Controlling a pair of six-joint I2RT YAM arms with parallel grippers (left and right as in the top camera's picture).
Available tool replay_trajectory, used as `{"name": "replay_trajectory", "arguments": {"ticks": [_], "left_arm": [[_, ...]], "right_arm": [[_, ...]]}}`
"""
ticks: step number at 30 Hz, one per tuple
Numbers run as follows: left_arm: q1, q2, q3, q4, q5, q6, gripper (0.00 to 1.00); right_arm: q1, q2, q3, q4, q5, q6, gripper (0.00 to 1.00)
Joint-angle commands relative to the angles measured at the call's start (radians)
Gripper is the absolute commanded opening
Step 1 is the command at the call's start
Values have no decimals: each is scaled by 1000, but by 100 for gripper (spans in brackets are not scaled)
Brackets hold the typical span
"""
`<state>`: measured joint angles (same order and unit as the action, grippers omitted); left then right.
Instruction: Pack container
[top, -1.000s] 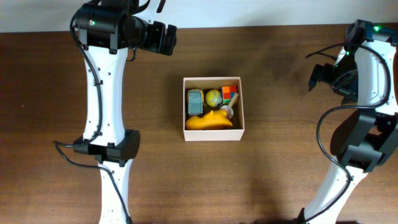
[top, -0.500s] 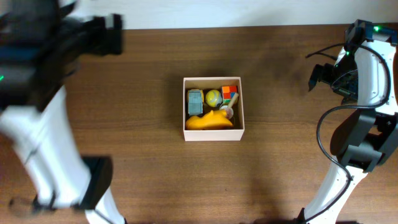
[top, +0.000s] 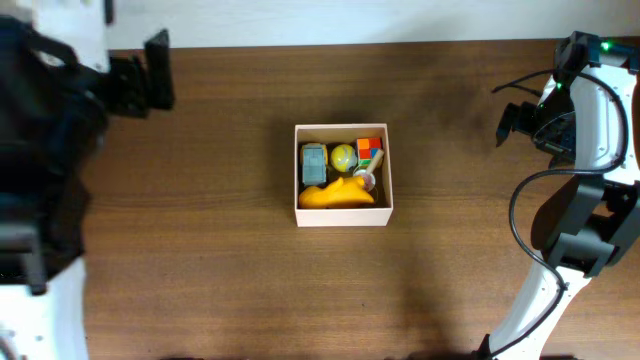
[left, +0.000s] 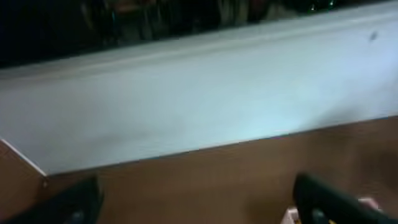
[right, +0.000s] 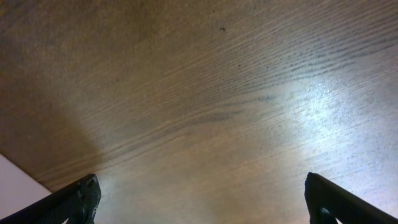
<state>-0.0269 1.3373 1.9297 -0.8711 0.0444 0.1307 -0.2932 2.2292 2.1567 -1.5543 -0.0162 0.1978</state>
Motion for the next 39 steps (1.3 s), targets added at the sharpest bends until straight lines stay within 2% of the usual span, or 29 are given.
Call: {"name": "replay_trajectory", "arguments": {"ticks": [1, 11, 17, 20, 31, 35, 39], "left_arm": [[5, -206, -381, 190, 3, 14, 99], [5, -591, -1217, 725, 2, 18, 99], [5, -822, -1580, 926, 0, 18, 99], [5, -922, -1697, 986, -1, 29, 99], [5, -1223, -1921, 1006, 0, 89, 99], [5, -1327, -1921, 884, -8, 94, 99], [5, -1332, -1921, 796, -12, 111, 99]], "right_arm": [[5, -11, 4, 0, -2, -6, 99], [5, -11, 4, 0, -2, -6, 99], [5, -11, 4, 0, -2, -6, 99], [5, -11, 4, 0, -2, -6, 99], [5, -11, 4, 0, -2, -6, 98], [5, -11, 4, 0, -2, -6, 99], [5, -11, 4, 0, -2, -6, 99]]}}
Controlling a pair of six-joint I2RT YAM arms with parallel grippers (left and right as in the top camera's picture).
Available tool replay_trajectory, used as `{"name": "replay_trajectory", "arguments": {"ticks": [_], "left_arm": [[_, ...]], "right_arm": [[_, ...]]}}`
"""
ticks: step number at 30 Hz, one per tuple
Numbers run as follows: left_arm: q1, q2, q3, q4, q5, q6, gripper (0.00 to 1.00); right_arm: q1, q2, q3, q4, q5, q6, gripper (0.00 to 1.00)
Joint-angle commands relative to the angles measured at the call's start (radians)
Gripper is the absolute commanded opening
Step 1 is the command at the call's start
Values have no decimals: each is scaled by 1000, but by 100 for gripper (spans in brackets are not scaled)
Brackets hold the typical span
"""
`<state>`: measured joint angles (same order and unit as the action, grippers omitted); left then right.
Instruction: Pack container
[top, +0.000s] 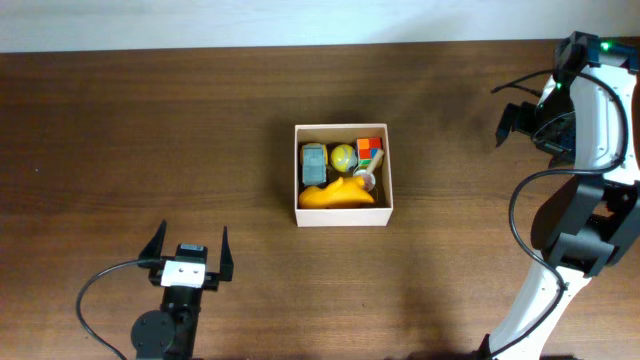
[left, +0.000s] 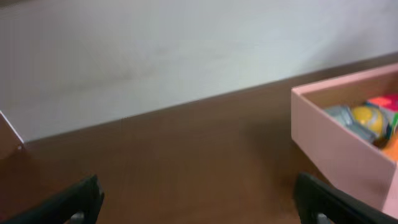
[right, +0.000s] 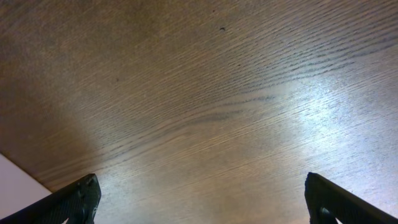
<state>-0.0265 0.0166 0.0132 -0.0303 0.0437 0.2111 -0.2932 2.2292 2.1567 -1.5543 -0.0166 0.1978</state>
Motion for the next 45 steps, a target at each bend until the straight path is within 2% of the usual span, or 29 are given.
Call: {"name": "replay_trajectory", "arguments": {"ticks": [1, 32, 36, 45], "left_arm": [[4, -11, -4, -54, -23, 29, 99], [4, -11, -4, -52, -22, 29, 99], [4, -11, -4, -52, -22, 29, 99], [4, -11, -4, -52, -22, 29, 99]], "right_arm": [[5, -11, 4, 0, -1, -6, 99], [8, -14, 4, 0, -1, -6, 99], [24, -94, 4, 0, -1, -6, 99], [180, -466, 3, -4, 10, -9, 99]]}}
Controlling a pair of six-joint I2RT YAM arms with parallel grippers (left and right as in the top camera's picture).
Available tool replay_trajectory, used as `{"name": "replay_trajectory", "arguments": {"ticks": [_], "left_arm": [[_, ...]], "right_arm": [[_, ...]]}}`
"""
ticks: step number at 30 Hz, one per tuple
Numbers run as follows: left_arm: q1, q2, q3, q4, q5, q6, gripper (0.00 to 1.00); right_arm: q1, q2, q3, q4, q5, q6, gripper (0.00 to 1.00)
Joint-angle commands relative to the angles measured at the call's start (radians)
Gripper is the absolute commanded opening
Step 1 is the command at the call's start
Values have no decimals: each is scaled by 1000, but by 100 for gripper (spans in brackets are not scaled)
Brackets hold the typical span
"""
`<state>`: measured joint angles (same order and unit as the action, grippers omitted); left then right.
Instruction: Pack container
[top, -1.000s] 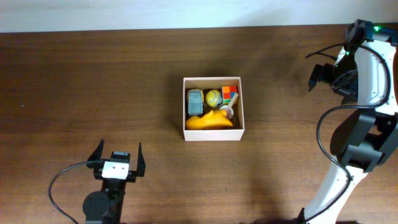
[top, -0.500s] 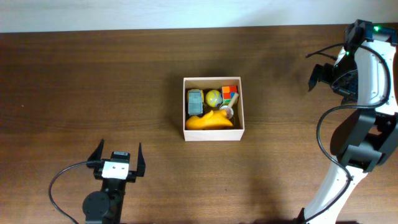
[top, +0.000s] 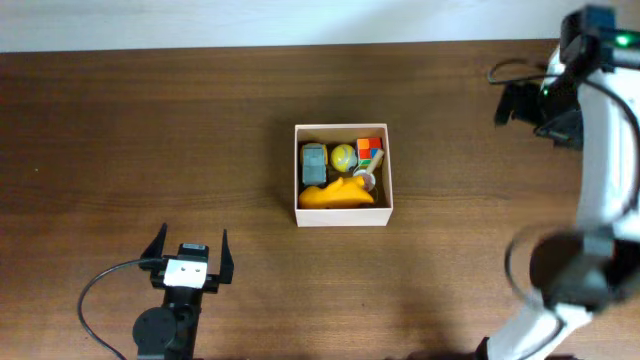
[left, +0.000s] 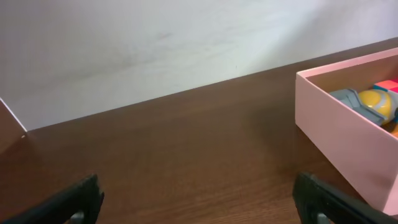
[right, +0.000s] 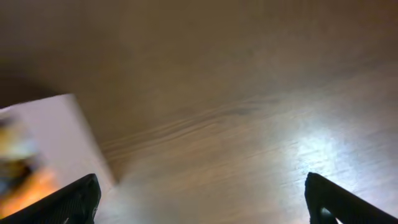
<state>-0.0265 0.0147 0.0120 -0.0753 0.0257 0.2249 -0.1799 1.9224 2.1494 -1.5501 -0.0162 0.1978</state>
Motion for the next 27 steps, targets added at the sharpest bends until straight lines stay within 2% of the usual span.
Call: {"name": "replay_trajectory", "arguments": {"ticks": [1, 10, 13, 19, 22, 27], "left_arm": [[4, -9, -3, -7, -4, 16, 99], [4, -9, -3, -7, -4, 16, 99], [4, -9, -3, -7, -4, 16, 99], [4, -9, -3, -7, -4, 16, 99], [4, -9, -3, -7, -4, 16, 99], [4, -9, -3, -7, -4, 16, 99]], "right_arm": [[97, -201, 10, -11, 20, -9, 99], [371, -533, -44, 31, 110, -37, 99], [395, -685, -200, 226, 129, -43, 99], [338, -1048, -771, 826, 38, -202, 99], [314, -1201, -1024, 1059, 10, -232, 99], [307, -1408, -1359, 1305, -27, -232, 99]]}}
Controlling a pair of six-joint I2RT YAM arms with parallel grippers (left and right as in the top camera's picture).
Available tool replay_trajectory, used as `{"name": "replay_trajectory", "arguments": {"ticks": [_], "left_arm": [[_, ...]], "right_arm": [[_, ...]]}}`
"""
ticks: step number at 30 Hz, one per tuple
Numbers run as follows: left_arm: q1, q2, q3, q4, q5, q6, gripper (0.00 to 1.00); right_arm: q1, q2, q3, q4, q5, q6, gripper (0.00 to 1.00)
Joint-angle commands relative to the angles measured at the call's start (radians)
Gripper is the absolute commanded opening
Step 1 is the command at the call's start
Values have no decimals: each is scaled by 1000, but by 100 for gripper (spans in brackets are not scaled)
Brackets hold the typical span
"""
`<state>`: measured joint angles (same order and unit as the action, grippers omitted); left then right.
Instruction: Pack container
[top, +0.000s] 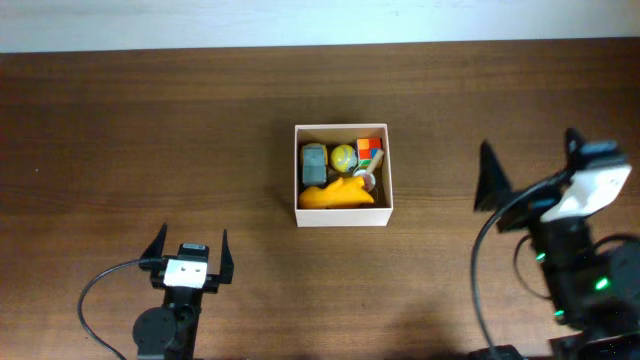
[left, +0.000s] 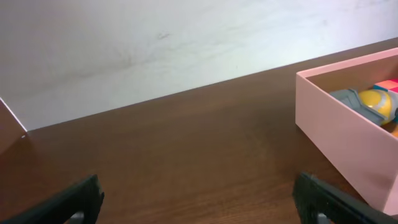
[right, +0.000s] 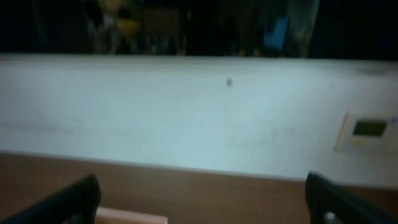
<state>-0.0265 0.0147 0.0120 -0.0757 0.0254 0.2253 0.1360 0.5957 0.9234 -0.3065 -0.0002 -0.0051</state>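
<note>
A small pale box (top: 343, 215) stands in the middle of the wooden table. It holds a grey-blue toy (top: 314, 163), a yellow ball (top: 343, 157), a red, green and orange cube (top: 370, 152) and a yellow-orange toy (top: 337, 194). My left gripper (top: 190, 252) rests low at the front left, open and empty, with the box (left: 336, 143) to its right. At the right of the table my right gripper (top: 527, 172) is open and empty, and only a corner of the box (right: 132, 217) shows in its view.
A white wall (left: 155, 43) runs behind the table's far edge. The right arm's body (top: 580, 260) and its cable stand over the right front of the table. The left arm's base (top: 165, 325) sits at the front left.
My right arm has come down from the far right corner to the right front of the table. Its camera now faces the wall instead of the tabletop. The left arm has stayed put.
My left arm was first raised at the far left corner, then sat low at the front left with its gripper open, and has stayed there. My right arm hung at the far right, then shifted, and now sits low at the right. The box's contents are unchanged.
</note>
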Motion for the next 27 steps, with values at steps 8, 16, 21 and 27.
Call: {"name": "replay_trajectory", "arguments": {"ticks": [8, 16, 21, 27], "left_arm": [[4, -9, -3, -7, -4, 15, 99], [4, -9, -3, -7, -4, 15, 99], [4, -9, -3, -7, -4, 15, 99], [4, -9, -3, -7, -4, 15, 99]], "right_arm": [[-9, -376, -555, 366, -76, -29, 99], [-8, -567, -774, 452, -95, -29, 99], [-8, -592, -843, 425, -128, -29, 99], [-27, -592, -864, 264, -128, -29, 99]]}}
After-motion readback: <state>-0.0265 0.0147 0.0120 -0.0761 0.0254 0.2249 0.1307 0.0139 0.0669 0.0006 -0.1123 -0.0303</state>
